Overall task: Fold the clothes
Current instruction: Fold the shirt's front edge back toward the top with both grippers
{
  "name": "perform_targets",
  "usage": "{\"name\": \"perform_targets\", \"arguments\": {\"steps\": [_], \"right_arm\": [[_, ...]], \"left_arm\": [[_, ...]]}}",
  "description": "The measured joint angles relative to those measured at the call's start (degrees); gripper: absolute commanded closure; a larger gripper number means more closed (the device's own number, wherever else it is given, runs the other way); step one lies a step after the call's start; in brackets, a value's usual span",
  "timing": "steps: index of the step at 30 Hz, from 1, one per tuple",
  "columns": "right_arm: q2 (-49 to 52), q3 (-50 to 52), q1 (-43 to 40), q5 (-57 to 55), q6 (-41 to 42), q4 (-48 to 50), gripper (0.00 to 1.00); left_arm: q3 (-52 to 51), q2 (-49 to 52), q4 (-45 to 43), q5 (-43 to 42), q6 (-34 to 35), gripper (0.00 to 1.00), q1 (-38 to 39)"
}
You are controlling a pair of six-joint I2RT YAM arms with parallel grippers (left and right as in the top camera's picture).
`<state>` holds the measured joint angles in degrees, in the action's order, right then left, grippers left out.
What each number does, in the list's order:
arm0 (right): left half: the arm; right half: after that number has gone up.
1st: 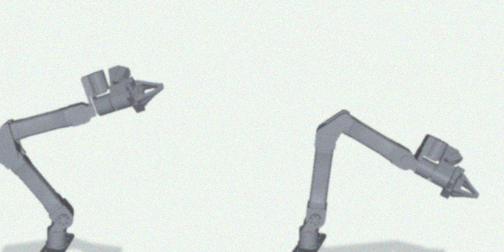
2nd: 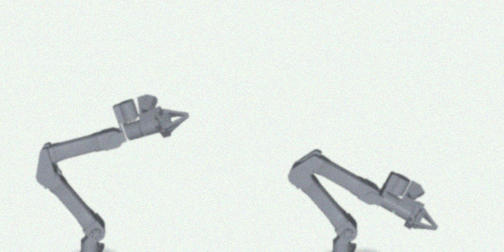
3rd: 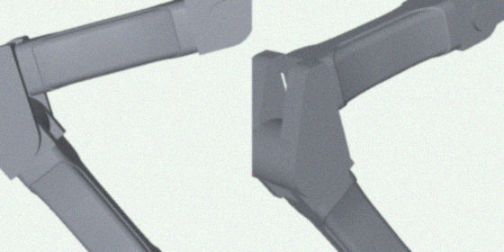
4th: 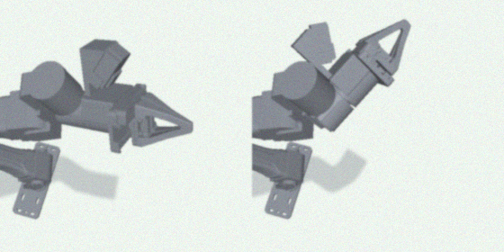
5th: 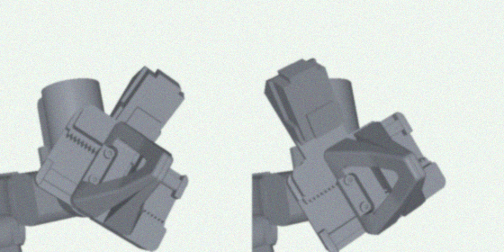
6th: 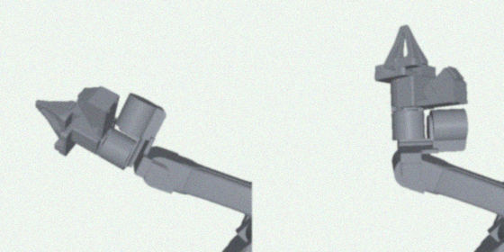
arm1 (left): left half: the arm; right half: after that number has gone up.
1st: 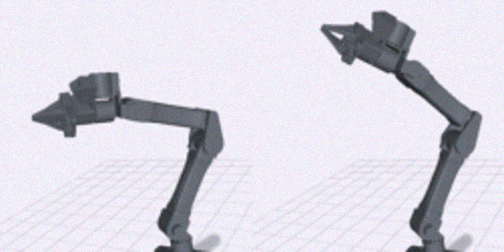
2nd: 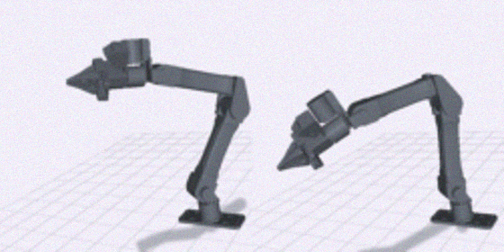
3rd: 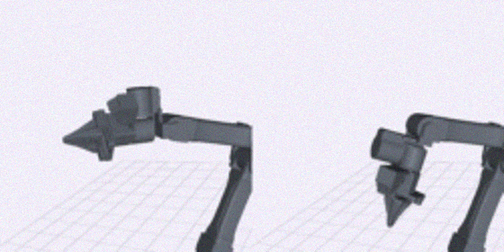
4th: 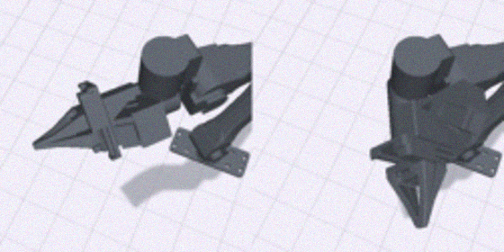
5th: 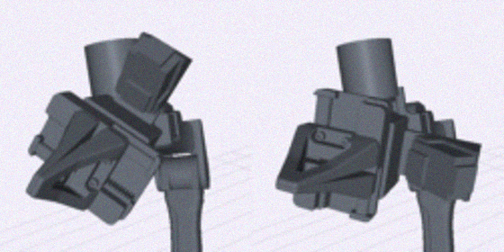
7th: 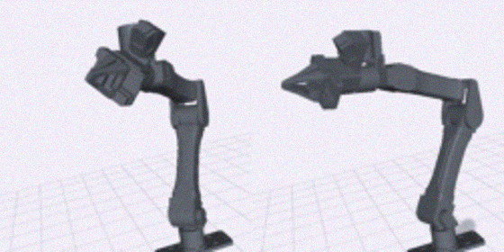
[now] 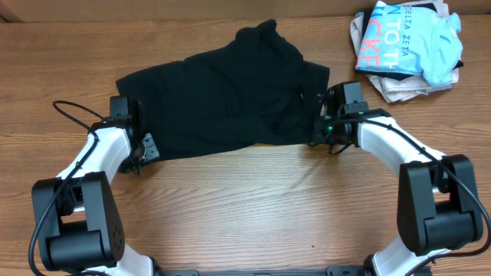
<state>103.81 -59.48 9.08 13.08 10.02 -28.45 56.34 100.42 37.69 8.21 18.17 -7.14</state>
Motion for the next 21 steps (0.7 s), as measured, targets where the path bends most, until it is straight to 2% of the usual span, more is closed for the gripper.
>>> {"name": "perform_targets", "arguments": {"steps": [7,15,21], "right_arm": [[-1.7,-0.2,-4.8,0.2,1.6,-11.0,0.96],[-15.4,-1.1,-8.5,0.7,1.9,-29.5,0.96],[-20.6,-1.3,-8.5,0.3,2.0,-37.7,0.96]], "left_arm": [[0.8,0.0,7.6,3.6,-0.2,0.96,-0.5],[7.1,0.1,21.7,6.7,-0.2,0.96,-1.9],[7.7,0.1,27.9,7.9,0.1,0.96,-1.9]]}}
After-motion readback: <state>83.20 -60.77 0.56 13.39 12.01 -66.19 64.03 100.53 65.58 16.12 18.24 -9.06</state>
